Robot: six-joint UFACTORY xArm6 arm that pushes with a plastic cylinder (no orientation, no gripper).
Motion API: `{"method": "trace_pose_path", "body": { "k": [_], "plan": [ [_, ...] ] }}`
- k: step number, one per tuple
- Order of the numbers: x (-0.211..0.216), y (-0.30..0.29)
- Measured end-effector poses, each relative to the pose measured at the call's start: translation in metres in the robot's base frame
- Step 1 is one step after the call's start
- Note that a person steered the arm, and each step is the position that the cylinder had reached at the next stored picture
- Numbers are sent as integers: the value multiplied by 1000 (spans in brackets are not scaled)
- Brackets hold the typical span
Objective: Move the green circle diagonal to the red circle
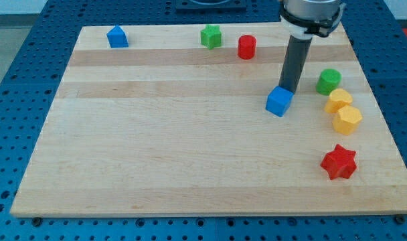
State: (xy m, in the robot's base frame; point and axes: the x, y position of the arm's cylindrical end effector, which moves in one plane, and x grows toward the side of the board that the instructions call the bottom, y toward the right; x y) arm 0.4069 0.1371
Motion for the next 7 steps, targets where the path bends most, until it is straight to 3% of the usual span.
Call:
{"method": "trace_pose_path", "body": {
  "k": [7],
  "plan": [
    [4,70]
  ]
}}
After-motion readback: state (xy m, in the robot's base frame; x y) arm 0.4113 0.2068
